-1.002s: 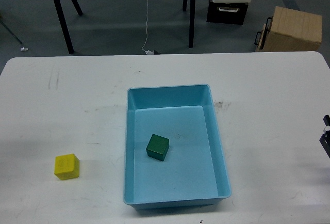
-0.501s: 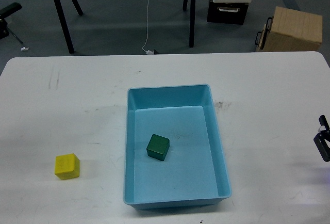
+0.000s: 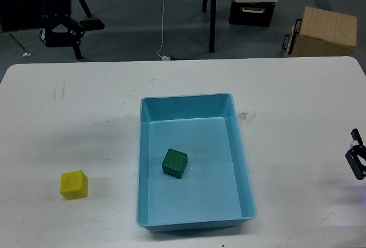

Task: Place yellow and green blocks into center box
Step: 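Swing the left arm up and around toward the yellow cube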

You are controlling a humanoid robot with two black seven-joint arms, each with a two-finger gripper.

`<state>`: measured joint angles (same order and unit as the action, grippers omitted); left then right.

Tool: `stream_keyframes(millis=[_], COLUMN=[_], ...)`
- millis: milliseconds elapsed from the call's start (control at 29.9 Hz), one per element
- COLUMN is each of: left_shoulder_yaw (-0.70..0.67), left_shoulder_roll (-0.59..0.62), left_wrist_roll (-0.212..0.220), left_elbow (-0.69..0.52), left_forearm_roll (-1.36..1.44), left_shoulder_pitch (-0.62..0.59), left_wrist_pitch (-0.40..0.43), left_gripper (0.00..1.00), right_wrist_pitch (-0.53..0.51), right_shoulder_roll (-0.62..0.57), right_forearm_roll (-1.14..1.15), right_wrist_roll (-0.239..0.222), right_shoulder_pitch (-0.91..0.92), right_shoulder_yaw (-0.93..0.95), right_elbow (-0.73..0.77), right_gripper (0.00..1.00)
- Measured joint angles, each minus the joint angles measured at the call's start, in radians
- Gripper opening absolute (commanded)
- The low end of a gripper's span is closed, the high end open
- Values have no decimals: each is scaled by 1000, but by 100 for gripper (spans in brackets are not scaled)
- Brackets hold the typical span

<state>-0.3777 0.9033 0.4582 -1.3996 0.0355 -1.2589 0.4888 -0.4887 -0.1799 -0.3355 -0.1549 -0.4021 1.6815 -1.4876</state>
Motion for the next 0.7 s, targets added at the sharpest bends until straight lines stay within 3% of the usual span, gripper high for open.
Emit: stream_keyframes(millis=[468, 701], left_shoulder_yaw=[410, 621], left_shoulder_roll=[-178, -130], left_wrist_roll=[31, 31], left_elbow=[4, -137], left_forearm_roll=[60, 125], left_shoulder_pitch=[-273, -394], left_wrist_pitch=[0, 0], left_gripper=[100, 100], right_wrist_pitch=[0, 0], right_shoulder_roll=[4, 7], right_forearm_roll=[18, 18], right_wrist_roll=[0, 0], right_shoulder_pitch=[8, 8], right_shoulder_yaw=[-11, -11], right_elbow=[-4, -5], right_gripper=[100, 100])
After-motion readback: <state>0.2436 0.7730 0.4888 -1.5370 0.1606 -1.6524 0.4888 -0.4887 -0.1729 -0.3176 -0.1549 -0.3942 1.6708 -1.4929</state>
